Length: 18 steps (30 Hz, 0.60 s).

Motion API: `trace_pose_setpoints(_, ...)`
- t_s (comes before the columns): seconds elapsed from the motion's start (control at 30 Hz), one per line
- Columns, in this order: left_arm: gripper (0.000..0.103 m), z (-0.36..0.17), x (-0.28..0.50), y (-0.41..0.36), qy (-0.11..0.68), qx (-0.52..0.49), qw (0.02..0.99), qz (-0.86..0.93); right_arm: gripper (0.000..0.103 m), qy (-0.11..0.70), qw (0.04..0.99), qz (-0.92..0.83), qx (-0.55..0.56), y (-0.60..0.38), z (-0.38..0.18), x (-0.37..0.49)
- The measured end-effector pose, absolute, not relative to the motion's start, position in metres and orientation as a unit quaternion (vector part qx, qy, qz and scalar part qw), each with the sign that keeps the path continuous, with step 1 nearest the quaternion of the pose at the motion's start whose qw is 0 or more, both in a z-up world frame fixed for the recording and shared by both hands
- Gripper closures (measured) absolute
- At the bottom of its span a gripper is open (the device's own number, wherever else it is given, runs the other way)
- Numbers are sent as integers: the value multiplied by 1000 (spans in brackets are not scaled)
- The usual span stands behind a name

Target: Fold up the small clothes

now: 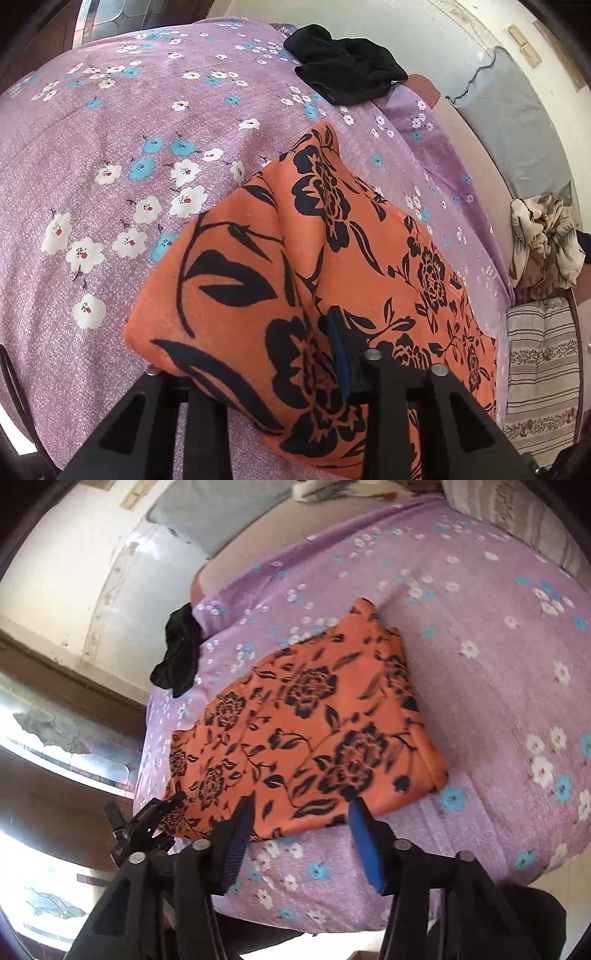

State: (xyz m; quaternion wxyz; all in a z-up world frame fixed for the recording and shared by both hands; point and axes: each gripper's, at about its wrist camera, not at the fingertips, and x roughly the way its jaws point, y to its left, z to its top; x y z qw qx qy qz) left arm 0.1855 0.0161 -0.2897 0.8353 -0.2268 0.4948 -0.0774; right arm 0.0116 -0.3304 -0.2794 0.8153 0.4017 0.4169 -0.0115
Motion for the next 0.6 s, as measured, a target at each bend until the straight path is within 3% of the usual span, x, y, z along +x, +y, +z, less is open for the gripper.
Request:
trace_pose_setpoints(0.03, 76, -290, 186, 15, 493, -226, 837, -75, 69, 420, 820, -14, 389, -324, -281, 27)
trace_pose_setpoints(0.13, 76, -292, 184, 15, 484, -221, 843, -76, 73, 436, 815, -5, 382, -304, -300, 78)
trace_pose_setpoints(0.27, 69, -294, 183, 11, 474, -201, 852, -92, 73, 487, 795, -4, 362, -277, -352, 128)
trace_pose_setpoints(0.33, 69, -293, 183, 9, 470, -184, 857, -100, 81, 464, 812, -7, 354, -275, -365, 124)
trace_pose_setpoints(0.4, 77, -291, 183, 9, 464, -177, 862, -104, 82, 470, 811, 4, 348, -277, -356, 118)
trace_pose_setpoints(0.6, 83, -278, 181, -1, 433, -145, 882, -114, 80, 469, 775, 14, 425, -318, -352, 84)
